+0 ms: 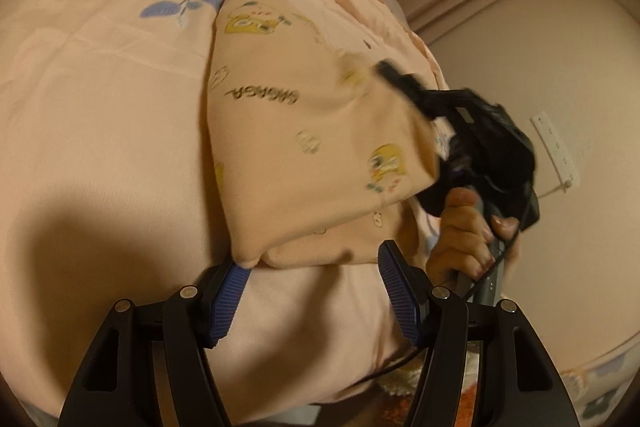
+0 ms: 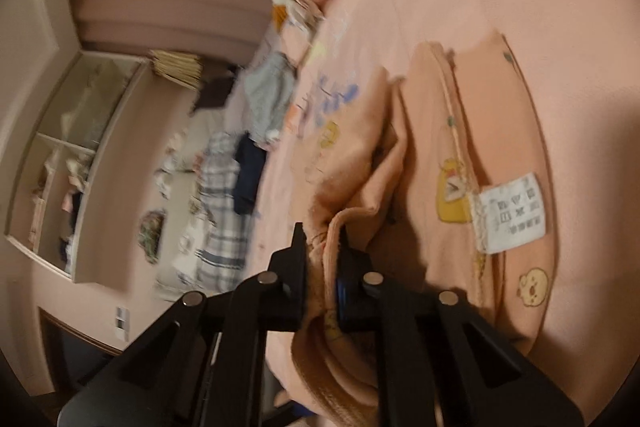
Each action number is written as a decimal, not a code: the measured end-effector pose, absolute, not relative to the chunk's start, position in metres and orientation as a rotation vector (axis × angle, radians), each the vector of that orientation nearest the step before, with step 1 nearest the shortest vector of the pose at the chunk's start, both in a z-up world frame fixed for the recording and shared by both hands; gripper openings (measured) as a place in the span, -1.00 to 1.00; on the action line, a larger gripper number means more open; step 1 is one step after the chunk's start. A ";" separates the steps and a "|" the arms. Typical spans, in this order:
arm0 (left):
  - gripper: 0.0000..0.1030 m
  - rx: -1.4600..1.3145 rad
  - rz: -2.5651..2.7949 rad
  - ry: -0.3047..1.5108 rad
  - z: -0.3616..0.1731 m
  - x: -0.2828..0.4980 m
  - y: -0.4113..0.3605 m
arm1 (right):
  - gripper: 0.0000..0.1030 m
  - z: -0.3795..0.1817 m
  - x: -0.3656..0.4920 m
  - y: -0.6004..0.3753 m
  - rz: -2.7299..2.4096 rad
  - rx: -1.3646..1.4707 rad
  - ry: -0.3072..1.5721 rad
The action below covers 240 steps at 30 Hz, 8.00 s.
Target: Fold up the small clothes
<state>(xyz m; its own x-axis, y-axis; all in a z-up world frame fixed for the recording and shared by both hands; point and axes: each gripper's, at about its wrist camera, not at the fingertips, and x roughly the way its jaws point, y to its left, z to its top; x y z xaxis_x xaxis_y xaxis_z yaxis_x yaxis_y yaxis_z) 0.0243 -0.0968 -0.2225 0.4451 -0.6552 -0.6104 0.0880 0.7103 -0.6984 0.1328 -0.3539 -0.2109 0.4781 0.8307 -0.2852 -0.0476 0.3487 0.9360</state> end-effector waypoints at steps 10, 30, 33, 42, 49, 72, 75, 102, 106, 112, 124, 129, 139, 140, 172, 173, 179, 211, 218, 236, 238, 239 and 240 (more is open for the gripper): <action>-0.29 -0.586 -0.331 1.047 -0.222 0.030 -0.099 | -0.78 -0.182 0.098 -0.391 0.654 1.049 0.728; -0.55 -0.350 -0.296 0.766 -0.135 0.012 -0.091 | -0.24 -0.156 0.033 -0.414 0.357 0.671 0.875; -0.55 -0.320 -0.387 0.788 -0.149 0.048 -0.116 | -0.46 -0.142 0.035 -0.399 0.418 0.646 0.799; -0.64 -0.134 -0.360 0.992 -0.213 0.054 -0.137 | -1.00 -0.214 0.037 -0.354 0.424 0.558 1.076; -0.63 -0.189 -0.451 0.774 -0.141 0.063 -0.130 | -0.81 -0.150 0.043 -0.364 0.360 0.419 1.020; -0.61 -0.272 -0.494 1.001 -0.206 0.142 -0.107 | -0.31 -0.149 0.151 -0.354 0.375 0.528 1.059; -0.35 -0.137 -0.383 0.939 -0.222 0.135 -0.117 | -0.41 -0.187 0.153 -0.329 0.342 0.476 1.165; 0.53 -0.275 -0.330 0.976 -0.227 0.128 -0.085 | -0.28 -0.164 0.078 -0.323 0.168 0.304 1.103; 0.56 -0.287 -0.337 0.986 -0.228 0.129 -0.084 | -0.31 -0.184 0.064 -0.308 0.150 0.142 1.190; 0.57 -0.287 -0.339 0.982 -0.228 0.129 -0.084 | -0.31 -0.180 0.060 -0.311 0.118 0.143 1.188; 0.57 -0.461 -0.619 0.989 -0.216 0.141 -0.048 | 0.62 -0.119 0.102 -0.413 0.210 0.514 1.012; 0.57 -0.577 -0.670 0.977 -0.220 0.153 -0.036 | 0.62 -0.159 0.136 -0.425 0.285 0.625 1.139; 0.62 -0.625 -0.823 1.093 -0.239 0.170 -0.069 | 0.72 -0.209 0.151 -0.409 0.505 0.735 1.200; 0.62 -0.643 -0.832 1.107 -0.241 0.173 -0.072 | 0.72 -0.212 0.153 -0.410 0.534 0.784 1.186; 0.42 -0.730 -0.738 1.176 -0.246 0.182 -0.090 | -0.51 -0.239 0.166 -0.393 0.612 0.851 1.190; 0.40 -0.694 -0.727 1.154 -0.243 0.179 -0.095 | -0.52 -0.238 0.166 -0.393 0.610 0.845 1.188; -0.34 -0.661 -0.663 1.160 -0.254 0.182 -0.084 | -0.59 -0.238 0.164 -0.389 0.595 0.817 1.175; -0.53 -0.383 -0.688 0.743 -0.137 0.128 -0.096 | -0.63 -0.108 0.099 -0.353 0.496 0.538 0.781; -0.53 -0.366 -0.675 0.737 -0.135 0.117 -0.089 | -0.62 -0.108 0.099 -0.346 0.495 0.525 0.794; -0.53 -0.368 -0.604 0.728 -0.125 0.108 -0.064 | -0.62 -0.109 0.116 -0.320 0.542 0.510 0.832; -0.53 -0.363 -0.597 0.721 -0.123 0.106 -0.059 | -0.62 -0.107 0.118 -0.313 0.562 0.507 0.826; -0.53 -0.364 -0.592 0.717 -0.122 0.105 -0.054 | -0.62 -0.107 0.119 -0.311 0.569 0.506 0.827; -0.53 -0.371 -0.588 0.714 -0.121 0.104 -0.051 | -0.61 -0.107 0.120 -0.307 0.581 0.503 0.827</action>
<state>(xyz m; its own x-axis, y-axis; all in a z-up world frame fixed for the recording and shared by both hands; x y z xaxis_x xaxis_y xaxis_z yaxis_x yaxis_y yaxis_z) 0.1041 -0.0508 -0.1210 0.6066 -0.6171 -0.5012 0.3738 0.7778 -0.5053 0.1202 -0.3074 -0.1065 0.5414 0.6520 -0.5309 -0.2785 0.7348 0.6185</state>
